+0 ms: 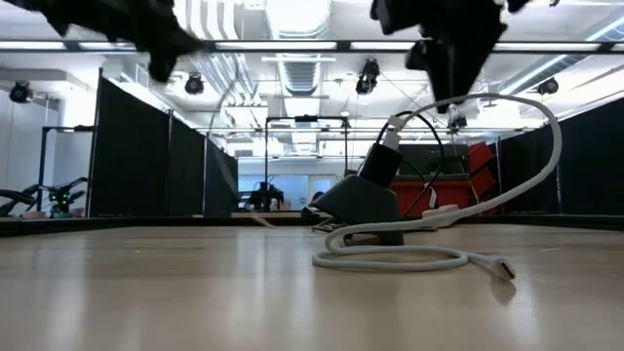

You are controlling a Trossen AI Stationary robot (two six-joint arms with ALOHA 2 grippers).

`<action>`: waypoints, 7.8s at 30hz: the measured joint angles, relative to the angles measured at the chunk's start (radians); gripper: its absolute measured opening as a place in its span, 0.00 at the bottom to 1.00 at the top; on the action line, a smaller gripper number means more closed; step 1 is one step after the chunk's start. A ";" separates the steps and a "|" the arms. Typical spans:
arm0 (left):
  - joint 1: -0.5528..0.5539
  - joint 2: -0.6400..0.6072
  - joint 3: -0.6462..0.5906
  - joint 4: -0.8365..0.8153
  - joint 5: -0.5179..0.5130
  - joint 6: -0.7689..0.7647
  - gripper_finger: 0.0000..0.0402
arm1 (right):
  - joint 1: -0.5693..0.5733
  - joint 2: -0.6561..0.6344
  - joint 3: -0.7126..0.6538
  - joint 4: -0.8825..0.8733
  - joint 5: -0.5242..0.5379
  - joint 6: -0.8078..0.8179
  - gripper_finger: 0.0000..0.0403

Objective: Insert USB
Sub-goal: Insert the top white charger cable into the right black outlet extension

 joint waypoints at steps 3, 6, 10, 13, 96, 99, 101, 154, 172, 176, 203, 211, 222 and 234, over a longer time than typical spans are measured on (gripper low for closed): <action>-0.047 -0.065 0.050 0.026 0.073 -0.010 0.04 | -0.001 -0.006 0.000 -0.096 0.074 0.057 0.45; -0.098 -0.093 0.112 0.030 0.132 -0.014 0.04 | -0.001 -0.017 -0.001 -0.113 0.082 0.110 0.45; -0.171 -0.071 0.224 0.021 0.149 -0.012 0.04 | 0.008 -0.032 -0.039 -0.076 0.083 0.133 0.45; -0.198 -0.036 0.332 -0.026 0.150 0.009 0.04 | 0.011 -0.036 -0.097 -0.015 0.082 0.132 0.45; -0.199 0.630 1.634 -0.544 -0.211 0.190 0.04 | -0.081 0.760 0.473 0.835 -0.515 -0.449 0.46; -0.198 0.638 1.634 -0.562 -0.211 0.190 0.04 | -0.076 0.708 0.462 0.671 -0.522 -0.470 0.46; -0.199 0.643 1.634 -0.585 -0.211 0.190 0.04 | -0.069 0.667 0.441 0.600 -0.521 -0.466 0.46; -0.422 0.748 0.355 0.249 -0.163 0.109 0.04 | 0.856 -0.061 0.114 -0.196 -0.098 1.305 0.70; -0.474 1.004 0.354 0.341 -0.286 -0.040 0.04 | 0.906 -0.059 0.028 -0.223 -0.109 1.216 0.94; -0.474 1.041 0.354 0.378 -0.287 -0.035 0.04 | 0.912 -0.059 -0.002 -0.198 -0.079 1.167 0.95; -0.507 1.197 0.354 0.375 -0.149 0.081 0.04 | 0.922 -0.097 -0.274 0.057 -0.101 1.135 0.66; -0.524 1.197 0.354 0.373 -0.147 0.121 0.04 | 0.859 -0.107 -0.282 0.053 -0.080 0.890 0.66; -0.537 1.196 0.354 0.266 -0.121 0.158 0.04 | 0.576 -0.144 -0.285 0.053 -0.005 0.389 0.65; -0.627 1.196 0.284 0.357 0.115 0.226 0.04 | 0.334 -0.191 -0.285 0.277 0.042 -0.060 0.65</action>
